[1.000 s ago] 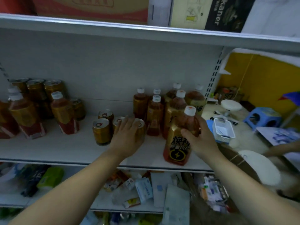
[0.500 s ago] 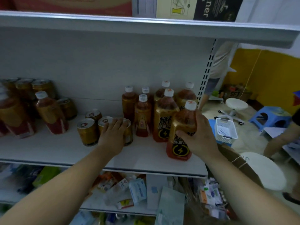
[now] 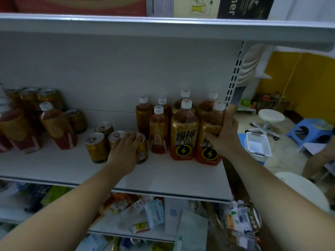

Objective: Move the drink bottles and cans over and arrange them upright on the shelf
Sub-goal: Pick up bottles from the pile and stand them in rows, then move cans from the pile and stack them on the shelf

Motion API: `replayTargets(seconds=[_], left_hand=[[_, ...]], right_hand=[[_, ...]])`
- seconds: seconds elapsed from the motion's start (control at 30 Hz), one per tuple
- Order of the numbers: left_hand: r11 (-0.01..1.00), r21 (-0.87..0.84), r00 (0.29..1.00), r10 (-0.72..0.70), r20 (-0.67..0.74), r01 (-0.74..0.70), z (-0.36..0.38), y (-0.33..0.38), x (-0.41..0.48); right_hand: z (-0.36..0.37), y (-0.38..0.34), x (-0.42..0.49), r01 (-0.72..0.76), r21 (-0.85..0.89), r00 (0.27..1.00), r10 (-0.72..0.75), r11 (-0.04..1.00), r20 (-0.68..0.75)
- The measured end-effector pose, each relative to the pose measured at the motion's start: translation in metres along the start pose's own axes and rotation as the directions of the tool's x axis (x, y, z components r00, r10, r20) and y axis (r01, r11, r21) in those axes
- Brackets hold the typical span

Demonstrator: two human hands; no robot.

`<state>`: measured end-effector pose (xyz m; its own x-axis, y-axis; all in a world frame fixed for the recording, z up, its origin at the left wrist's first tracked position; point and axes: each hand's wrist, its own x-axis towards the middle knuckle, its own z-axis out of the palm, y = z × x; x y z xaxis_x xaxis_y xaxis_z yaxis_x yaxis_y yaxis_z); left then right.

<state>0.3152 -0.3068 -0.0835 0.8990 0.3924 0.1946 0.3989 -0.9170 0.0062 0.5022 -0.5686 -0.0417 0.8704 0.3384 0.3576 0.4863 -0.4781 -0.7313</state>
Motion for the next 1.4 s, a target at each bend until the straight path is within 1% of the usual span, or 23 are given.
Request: replayTargets(seconds=[0.17,0.23,0.27,0.3,0.33,0.37,0.4,0.43,0.5,0.57,0.6,0.67,0.73,0.8,0.83,0.87,0.93,1.0,1.1,1.17,1.23,1.3,1.4], left_hand=[[0.999,0.032,1.000,0.021,-0.006,-0.020,0.000,0.000,0.002],[0.999,0.002,0.999,0.042,0.011,-0.042,-0.002,-0.002,0.002],[0.998,-0.027,0.998,0.060,0.015,-0.060,-0.005,-0.004,0.001],[0.996,-0.053,0.997,0.076,0.000,-0.076,-0.007,-0.009,0.001],[0.995,-0.067,0.996,0.077,-0.036,-0.079,-0.009,-0.017,0.000],[0.995,-0.071,0.995,0.058,-0.080,-0.064,-0.012,-0.026,-0.002],[0.996,-0.081,0.993,0.021,-0.117,-0.031,-0.014,-0.037,-0.003],[0.995,-0.104,0.990,-0.027,-0.140,0.012,-0.016,-0.050,-0.004],[0.985,-0.149,0.986,-0.108,-0.129,0.088,-0.018,-0.076,-0.005],[0.981,-0.154,0.990,-0.127,-0.055,0.117,-0.020,-0.097,-0.003],[0.981,-0.160,0.993,-0.115,-0.014,0.112,-0.018,-0.105,-0.002],[0.974,-0.194,0.992,-0.113,0.050,0.121,-0.012,-0.117,-0.002],[0.969,-0.208,0.989,-0.116,0.097,0.134,-0.003,-0.126,-0.005],[0.957,-0.276,0.995,-0.077,0.060,0.091,0.004,-0.138,-0.008],[0.936,-0.347,0.998,-0.059,0.030,0.066,0.004,-0.144,-0.010],[0.907,-0.419,0.999,-0.046,0.006,0.045,0.003,-0.151,-0.012],[0.865,-0.502,1.000,-0.006,-0.022,-0.006,0.003,-0.166,-0.018],[0.845,-0.531,0.998,0.042,-0.044,-0.059,0.007,-0.183,-0.027],[0.788,-0.611,0.997,0.034,-0.068,-0.069,0.011,-0.211,-0.042],[0.739,-0.673,0.999,-0.029,-0.045,-0.009,0.010,-0.227,-0.050],[0.716,-0.695,0.994,-0.107,-0.014,0.067,0.008,-0.244,-0.056],[0.745,-0.656,0.985,-0.170,-0.011,0.121,0.005,-0.263,-0.064],[0.780,-0.588,0.965,-0.260,0.008,0.215,-0.003,-0.296,-0.078]], right_hand=[[-0.001,0.012,0.010,0.046,-0.013,0.998,-0.045,0.999,0.039],[-0.003,0.011,0.008,0.019,-0.031,0.998,-0.017,0.999,0.055],[-0.005,0.007,0.006,-0.009,-0.058,0.999,0.011,0.998,0.034],[-0.007,0.001,0.003,-0.019,-0.093,1.000,0.016,0.996,-0.025],[-0.008,-0.009,-0.001,0.008,-0.125,0.994,-0.022,0.992,-0.108],[-0.007,-0.021,-0.007,0.071,-0.150,0.977,-0.099,0.986,-0.190],[-0.004,-0.035,-0.015,0.152,-0.170,0.950,-0.191,0.974,-0.246],[0.001,-0.052,-0.022,0.236,-0.189,0.923,-0.281,0.953,-0.264],[0.019,-0.085,-0.036,0.377,-0.195,0.892,-0.412,0.905,-0.186],[0.048,-0.114,-0.046,0.468,-0.149,0.881,-0.473,0.871,0.000],[0.065,-0.126,-0.049,0.479,-0.141,0.877,-0.465,0.867,0.119],[0.106,-0.144,-0.055,0.414,-0.170,0.878,-0.343,0.894,0.333],[0.144,-0.151,-0.060,0.260,-0.277,0.891,-0.119,0.925,0.438],[0.170,-0.155,-0.066,0.089,-0.336,0.898,0.070,0.938,0.434],[0.180,-0.155,-0.070,0.018,-0.315,0.906,0.117,0.949,0.406],[0.187,-0.155,-0.074,-0.033,-0.275,0.924,0.134,0.961,0.358],[0.195,-0.157,-0.088,-0.063,-0.226,0.965,0.117,0.972,0.234],[0.202,-0.160,-0.106,-0.029,-0.209,0.985,0.064,0.977,0.162],[0.220,-0.175,-0.135,0.071,-0.154,0.976,-0.036,0.985,0.215],[0.241,-0.193,-0.144,0.113,-0.110,0.954,-0.077,0.988,0.288],[0.264,-0.213,-0.144,0.105,-0.069,0.936,-0.076,0.992,0.344],[0.286,-0.230,-0.140,0.114,-0.033,0.917,-0.092,0.993,0.387],[0.313,-0.248,-0.134,0.191,-0.003,0.870,-0.168,0.982,0.464]])
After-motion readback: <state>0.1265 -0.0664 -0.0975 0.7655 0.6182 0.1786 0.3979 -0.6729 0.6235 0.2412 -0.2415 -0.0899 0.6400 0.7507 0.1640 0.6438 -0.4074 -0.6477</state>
